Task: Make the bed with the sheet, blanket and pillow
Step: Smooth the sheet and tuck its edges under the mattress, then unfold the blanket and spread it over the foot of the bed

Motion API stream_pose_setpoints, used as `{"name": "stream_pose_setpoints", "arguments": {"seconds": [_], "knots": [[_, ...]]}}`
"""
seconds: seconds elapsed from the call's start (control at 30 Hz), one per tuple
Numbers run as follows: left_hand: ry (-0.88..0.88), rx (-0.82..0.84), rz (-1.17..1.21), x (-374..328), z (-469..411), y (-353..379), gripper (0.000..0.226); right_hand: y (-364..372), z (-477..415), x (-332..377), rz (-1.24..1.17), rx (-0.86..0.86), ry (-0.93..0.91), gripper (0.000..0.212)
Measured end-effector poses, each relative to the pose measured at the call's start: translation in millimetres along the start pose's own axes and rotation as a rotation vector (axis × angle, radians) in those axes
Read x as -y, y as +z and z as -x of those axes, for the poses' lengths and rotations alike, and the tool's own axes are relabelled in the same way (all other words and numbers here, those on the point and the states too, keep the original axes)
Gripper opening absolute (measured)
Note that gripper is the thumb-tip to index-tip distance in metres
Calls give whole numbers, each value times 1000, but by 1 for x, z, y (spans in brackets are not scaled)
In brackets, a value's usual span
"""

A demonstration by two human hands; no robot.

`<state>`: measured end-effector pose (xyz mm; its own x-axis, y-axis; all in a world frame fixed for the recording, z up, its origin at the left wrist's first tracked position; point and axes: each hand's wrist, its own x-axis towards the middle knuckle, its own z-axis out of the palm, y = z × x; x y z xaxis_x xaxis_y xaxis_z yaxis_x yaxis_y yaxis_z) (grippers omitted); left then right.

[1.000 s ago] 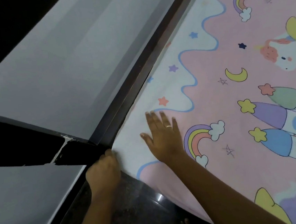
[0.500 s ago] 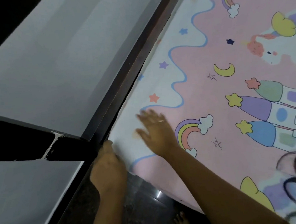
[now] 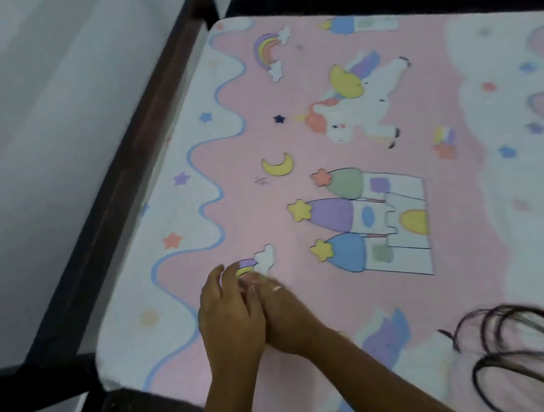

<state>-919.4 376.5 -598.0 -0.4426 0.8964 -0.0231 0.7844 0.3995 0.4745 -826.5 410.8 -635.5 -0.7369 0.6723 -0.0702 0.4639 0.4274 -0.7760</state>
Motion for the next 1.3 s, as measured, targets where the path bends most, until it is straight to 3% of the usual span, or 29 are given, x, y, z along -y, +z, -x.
{"name": "stream_pose_setpoints", "arguments": {"seconds": [0.2, 0.37, 0.47, 0.6, 0.67, 0.73, 0.8, 0.83, 0.93, 1.0, 1.07, 1.23, 1.3], "knots": [[259, 140, 92, -115, 19, 55, 38, -108, 103, -108, 86, -270, 395, 54], [565, 262, 140, -215, 64, 98, 50, -195, 204, -170, 195, -320, 626, 47], [644, 350, 176, -265, 94, 127, 55, -234, 274, -213, 350, -488, 772, 56], [663, 427, 239, -318, 126, 162, 58, -276, 358, -266, 344, -705, 1099, 62], [659, 455, 246, -338, 137, 180, 59, -290, 389, -284, 304, -895, 1261, 66], [670, 476, 218, -357, 147, 198, 59, -306, 416, -295, 49, -1252, 1452, 65], [670, 493, 175, -376, 153, 213, 62, -320, 435, -302, -438, -1570, 1650, 72], [664, 502, 151, -384, 155, 217, 63, -322, 441, -303, -662, -1647, 1670, 79], [657, 535, 95, -405, 160, 220, 67, -334, 453, -310, -1142, -1811, 1416, 75], [643, 541, 79, -419, 161, 208, 63, -348, 455, -303, -1365, -1793, 1247, 42], [601, 562, 59, -436, 161, 190, 53, -373, 456, -290, -1442, -1727, 1146, 10], [389, 649, 210, -471, 151, 144, 42, -458, 436, -222, -1535, -1622, 776, 15], [188, 738, 366, -492, 152, 117, 29, -486, 424, -178, -1550, -1592, 655, 13]]}}
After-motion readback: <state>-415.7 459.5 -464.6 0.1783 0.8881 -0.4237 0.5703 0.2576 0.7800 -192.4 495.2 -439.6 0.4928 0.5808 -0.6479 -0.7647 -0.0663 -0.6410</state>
